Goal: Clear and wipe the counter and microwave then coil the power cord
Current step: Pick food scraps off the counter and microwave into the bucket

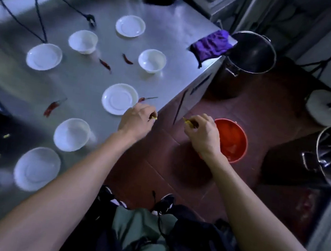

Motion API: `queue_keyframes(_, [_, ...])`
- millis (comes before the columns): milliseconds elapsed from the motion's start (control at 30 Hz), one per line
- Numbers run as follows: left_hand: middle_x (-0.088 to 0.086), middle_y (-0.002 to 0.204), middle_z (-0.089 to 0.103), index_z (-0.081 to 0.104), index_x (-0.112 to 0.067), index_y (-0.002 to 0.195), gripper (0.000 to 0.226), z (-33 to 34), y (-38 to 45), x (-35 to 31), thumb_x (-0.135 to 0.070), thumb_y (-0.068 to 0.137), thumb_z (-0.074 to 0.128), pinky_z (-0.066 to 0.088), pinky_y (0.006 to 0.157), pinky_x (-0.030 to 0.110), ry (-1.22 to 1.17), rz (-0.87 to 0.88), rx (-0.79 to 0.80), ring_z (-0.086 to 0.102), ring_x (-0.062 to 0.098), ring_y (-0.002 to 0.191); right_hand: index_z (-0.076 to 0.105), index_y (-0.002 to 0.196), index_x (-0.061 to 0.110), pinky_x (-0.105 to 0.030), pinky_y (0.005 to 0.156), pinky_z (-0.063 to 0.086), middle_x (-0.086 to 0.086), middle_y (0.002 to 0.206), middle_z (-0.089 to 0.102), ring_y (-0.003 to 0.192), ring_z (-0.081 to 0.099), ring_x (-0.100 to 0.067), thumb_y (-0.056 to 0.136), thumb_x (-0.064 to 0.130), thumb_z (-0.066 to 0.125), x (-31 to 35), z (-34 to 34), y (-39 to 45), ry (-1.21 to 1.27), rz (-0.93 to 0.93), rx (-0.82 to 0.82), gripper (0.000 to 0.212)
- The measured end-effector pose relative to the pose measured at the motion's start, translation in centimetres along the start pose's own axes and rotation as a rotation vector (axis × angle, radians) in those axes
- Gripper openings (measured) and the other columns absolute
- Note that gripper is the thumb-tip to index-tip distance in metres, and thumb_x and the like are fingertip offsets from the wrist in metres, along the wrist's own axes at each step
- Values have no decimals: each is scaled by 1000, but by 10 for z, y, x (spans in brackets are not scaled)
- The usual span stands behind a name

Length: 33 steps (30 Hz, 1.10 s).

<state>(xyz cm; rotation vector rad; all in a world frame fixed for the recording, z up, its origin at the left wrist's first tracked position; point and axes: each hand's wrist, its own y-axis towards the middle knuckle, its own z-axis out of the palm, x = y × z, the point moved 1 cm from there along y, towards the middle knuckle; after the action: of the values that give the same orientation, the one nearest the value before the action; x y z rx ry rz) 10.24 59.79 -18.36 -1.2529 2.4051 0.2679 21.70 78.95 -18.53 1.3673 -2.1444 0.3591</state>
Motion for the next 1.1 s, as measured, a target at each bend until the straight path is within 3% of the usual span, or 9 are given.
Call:
queue_keyframes(100, [1,99,67,67,-22,95,7,18,16,-46,-22,88,66,42,91,39,51,74,42,57,24,105,75,93,9,-37,79,45,-10,91,66,91,59,-29,86,20,70,-44,-31,-17,-9,83,-42,14])
queue_keyframes(433, [3,98,67,68,-20,97,9,82,51,-175,-22,90,65,50,82,39,97,400,213,58,26,99,73,102,12,-40,84,51,-3,98,66,95,58,-21,88,23,68,-145,-85,-79,-10,381,-158,19])
queue_keyframes(567, [1,96,67,69,-22,97,8,111,66,-203,-23,90,65,51,82,39,80,476,277,58,23,97,73,98,13,-35,78,49,0,91,63,90,56,-19,87,25,67,-174,-93,-89,-17,485,-172,17])
queue_keyframes(800, [-3,97,69,68,-26,95,6,163,117,-217,-26,89,67,51,80,37,44,493,405,59,21,96,72,94,12,-36,75,46,-2,86,61,88,54,-21,86,27,70,-215,-91,-67,-48,588,-131,18])
queue_keyframes(1100, [-5,99,70,67,-25,98,10,221,230,-205,-29,89,65,50,81,37,12,406,567,58,21,97,70,103,12,-34,79,44,-2,92,60,92,53,-21,92,27,65,-266,-67,25,-66,657,27,19])
